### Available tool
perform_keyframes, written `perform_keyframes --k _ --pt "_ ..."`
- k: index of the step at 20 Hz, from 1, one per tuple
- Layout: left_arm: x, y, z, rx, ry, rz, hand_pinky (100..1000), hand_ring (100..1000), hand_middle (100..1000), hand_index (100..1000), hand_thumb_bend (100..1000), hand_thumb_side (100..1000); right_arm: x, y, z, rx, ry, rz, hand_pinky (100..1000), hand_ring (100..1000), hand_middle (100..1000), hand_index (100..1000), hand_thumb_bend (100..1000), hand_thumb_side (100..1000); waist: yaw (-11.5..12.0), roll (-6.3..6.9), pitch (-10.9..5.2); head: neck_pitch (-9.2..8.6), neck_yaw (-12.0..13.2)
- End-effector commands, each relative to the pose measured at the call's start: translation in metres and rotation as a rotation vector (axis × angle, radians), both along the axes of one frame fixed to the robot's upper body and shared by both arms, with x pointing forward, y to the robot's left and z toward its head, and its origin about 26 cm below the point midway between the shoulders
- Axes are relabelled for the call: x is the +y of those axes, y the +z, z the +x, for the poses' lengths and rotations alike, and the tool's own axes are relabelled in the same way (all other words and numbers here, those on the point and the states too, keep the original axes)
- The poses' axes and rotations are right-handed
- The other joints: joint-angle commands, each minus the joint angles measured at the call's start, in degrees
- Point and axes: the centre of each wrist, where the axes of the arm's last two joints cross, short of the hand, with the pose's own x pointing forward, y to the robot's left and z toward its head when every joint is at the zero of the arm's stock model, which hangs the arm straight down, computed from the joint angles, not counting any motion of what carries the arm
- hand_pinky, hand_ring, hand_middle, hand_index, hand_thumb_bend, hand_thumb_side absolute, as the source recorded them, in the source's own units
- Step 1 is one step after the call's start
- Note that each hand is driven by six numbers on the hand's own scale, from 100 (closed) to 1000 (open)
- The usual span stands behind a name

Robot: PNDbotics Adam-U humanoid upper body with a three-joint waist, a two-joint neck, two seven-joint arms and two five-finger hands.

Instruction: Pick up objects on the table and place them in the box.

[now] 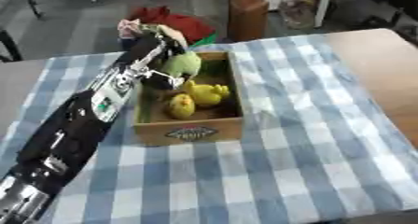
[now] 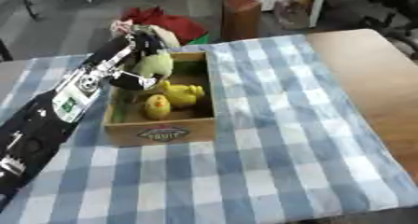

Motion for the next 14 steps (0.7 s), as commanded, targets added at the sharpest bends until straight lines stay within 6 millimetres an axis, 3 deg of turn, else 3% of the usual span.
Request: perform_keyframes --k 1,2,6,11,14 --pt "0.007 0.01 0.002 -0.016 0.004 0.023 739 732 751 821 617 235 -0.004 0.015 -0.002 -0.034 -0.009 -0.022 667 992 634 821 100 383 0.1 -0.22 -0.85 -0.23 -0.1" --pt "0.008 0.01 0.002 -0.014 0.009 0.022 757 761 793 839 664 309 -0.004 0.015 -0.003 -0.033 -0.01 -0.023 666 992 633 821 100 381 0.2 -0.2 -0.83 -0.24 -0.1" --pt "0.016 0.01 -0.001 -0.009 0.016 -0.008 782 791 837 869 725 436 -0.005 0.014 -0.003 -0.029 -0.017 -0.028 664 994 632 821 100 376 0.6 -0.2 -0.72 -0.39 -0.2" --pt "0.029 0.011 -0.007 -0.011 0.037 -0.069 782 777 825 863 703 451 -0.009 0.013 -0.004 -0.03 -0.033 -0.029 663 995 632 821 100 377 1.1 -0.22 -0.53 -0.51 -0.5" --pt "0.04 0.017 -0.017 -0.049 0.061 -0.17 752 700 733 816 554 354 -0.012 0.013 -0.005 -0.03 -0.046 -0.027 662 996 633 821 100 378 1.5 -0.17 -0.43 -0.56 -0.9"
